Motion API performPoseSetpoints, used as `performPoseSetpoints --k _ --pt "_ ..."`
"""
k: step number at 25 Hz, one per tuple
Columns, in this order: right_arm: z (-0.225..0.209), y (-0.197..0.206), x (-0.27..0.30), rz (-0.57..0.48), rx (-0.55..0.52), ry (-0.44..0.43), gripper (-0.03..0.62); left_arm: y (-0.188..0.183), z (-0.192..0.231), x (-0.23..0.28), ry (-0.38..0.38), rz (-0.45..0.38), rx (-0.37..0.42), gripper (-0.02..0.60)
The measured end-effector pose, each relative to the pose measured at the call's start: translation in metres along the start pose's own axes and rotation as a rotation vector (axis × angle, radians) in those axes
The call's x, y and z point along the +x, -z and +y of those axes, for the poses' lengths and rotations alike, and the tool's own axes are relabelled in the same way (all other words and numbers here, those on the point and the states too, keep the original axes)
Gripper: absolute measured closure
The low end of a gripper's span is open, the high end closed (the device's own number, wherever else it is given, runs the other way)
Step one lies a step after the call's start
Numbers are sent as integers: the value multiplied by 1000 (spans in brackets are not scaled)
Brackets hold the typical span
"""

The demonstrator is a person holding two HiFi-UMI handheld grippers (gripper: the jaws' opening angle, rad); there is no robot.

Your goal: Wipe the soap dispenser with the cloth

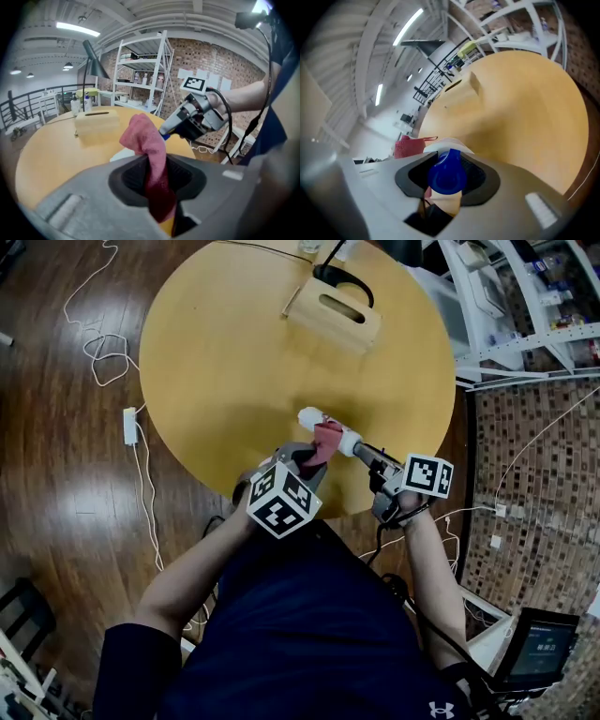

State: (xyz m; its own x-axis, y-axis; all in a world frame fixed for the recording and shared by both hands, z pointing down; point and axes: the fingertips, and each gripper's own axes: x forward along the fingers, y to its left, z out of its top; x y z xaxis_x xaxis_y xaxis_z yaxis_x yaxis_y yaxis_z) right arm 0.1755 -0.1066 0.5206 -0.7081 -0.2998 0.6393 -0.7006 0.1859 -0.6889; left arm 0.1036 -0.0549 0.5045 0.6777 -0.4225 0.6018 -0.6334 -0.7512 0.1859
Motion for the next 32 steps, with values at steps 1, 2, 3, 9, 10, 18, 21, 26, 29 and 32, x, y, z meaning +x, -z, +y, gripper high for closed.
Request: performPoseSetpoints --k 1,2,3,9,10,18,21,26,29,32 --pt "-1 7 0 -27 50 -25 454 -6 -4 6 7 -2 38 491" --pt "-1 14 0 -48 84 -43 454 -10 -8 12 18 3 74 491" --pt "-2 20 0 -65 110 -53 454 -10 -11 18 31 16 99 491" --pt "-10 38 -8 -99 213 -57 456 43 38 30 -38 203 69 492" --pt "-9 38 -8 -98 190 -68 456 54 50 29 -66 240 69 492" --pt "-9 51 -7 -137 343 -65 456 17 0 22 0 176 216 492" --pt "-15 52 -9 -150 396 -73 456 -2 -38 21 61 112 297 492" --pt "-11 52 -8 -143 375 -74 456 11 -6 24 7 132 235 492" --pt "-8 52 -6 -130 336 -78 456 44 55 31 -113 232 167 492" --pt "-9 57 -7 -132 402 -52 456 63 84 32 -155 285 129 492"
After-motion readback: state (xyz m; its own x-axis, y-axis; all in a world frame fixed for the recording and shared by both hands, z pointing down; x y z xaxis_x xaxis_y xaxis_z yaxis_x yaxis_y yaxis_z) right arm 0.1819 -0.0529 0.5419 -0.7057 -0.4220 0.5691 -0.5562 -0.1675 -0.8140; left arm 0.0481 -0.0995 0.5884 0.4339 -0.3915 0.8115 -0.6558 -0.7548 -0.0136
